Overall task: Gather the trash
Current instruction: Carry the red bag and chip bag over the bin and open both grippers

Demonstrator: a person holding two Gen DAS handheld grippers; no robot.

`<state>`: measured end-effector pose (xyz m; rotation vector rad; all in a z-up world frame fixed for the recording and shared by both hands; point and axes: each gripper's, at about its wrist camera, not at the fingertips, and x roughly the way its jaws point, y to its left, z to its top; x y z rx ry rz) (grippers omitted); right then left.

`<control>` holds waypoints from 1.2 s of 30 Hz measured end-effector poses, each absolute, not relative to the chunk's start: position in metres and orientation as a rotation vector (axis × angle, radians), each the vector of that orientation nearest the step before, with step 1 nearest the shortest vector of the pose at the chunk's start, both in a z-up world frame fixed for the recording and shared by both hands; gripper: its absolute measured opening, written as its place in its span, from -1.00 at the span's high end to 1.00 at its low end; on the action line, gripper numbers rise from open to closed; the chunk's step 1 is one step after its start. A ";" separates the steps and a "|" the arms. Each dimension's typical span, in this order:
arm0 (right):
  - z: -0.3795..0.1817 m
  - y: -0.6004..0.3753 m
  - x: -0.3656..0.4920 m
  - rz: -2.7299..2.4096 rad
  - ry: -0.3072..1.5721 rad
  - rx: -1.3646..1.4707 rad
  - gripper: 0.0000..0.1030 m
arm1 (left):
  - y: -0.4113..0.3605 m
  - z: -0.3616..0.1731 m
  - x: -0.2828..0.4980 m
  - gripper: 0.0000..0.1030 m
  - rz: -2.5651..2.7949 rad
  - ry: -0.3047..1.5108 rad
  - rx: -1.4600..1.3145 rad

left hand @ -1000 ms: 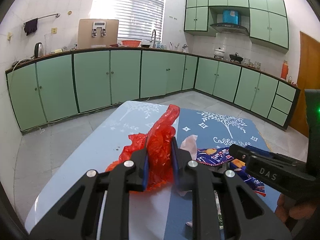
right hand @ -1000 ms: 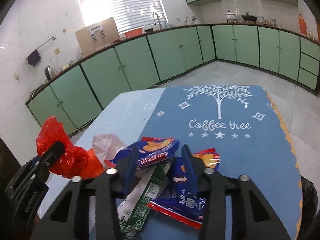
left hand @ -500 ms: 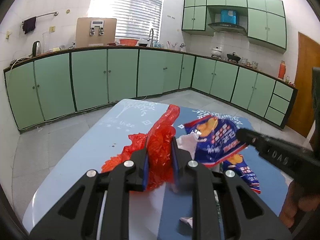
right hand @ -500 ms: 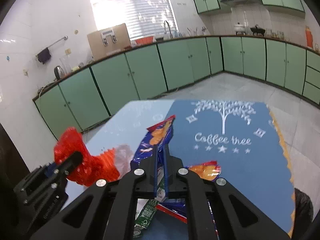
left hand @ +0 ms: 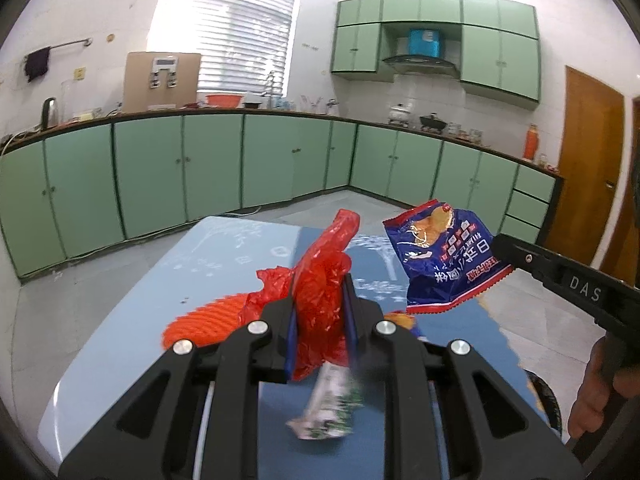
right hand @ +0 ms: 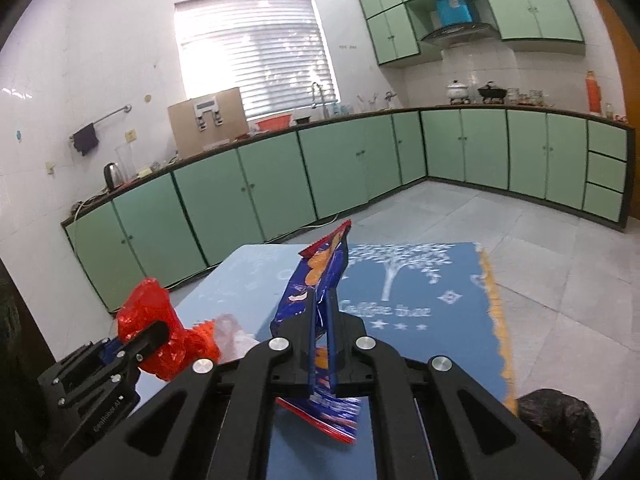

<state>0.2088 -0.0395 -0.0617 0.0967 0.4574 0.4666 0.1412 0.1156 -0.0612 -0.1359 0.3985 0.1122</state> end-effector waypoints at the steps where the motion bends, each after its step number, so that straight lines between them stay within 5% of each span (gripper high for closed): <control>1: -0.061 -0.050 0.205 0.451 0.455 0.100 0.91 | 0.108 -0.060 0.141 0.65 0.095 0.398 -0.133; 18: -0.078 -0.223 0.159 0.136 0.464 0.156 0.91 | -0.060 -0.067 0.157 0.65 -0.283 0.445 -0.101; 36: -0.160 -0.341 0.132 -0.112 0.614 0.227 0.91 | -0.187 -0.127 0.195 0.64 -0.493 0.586 0.003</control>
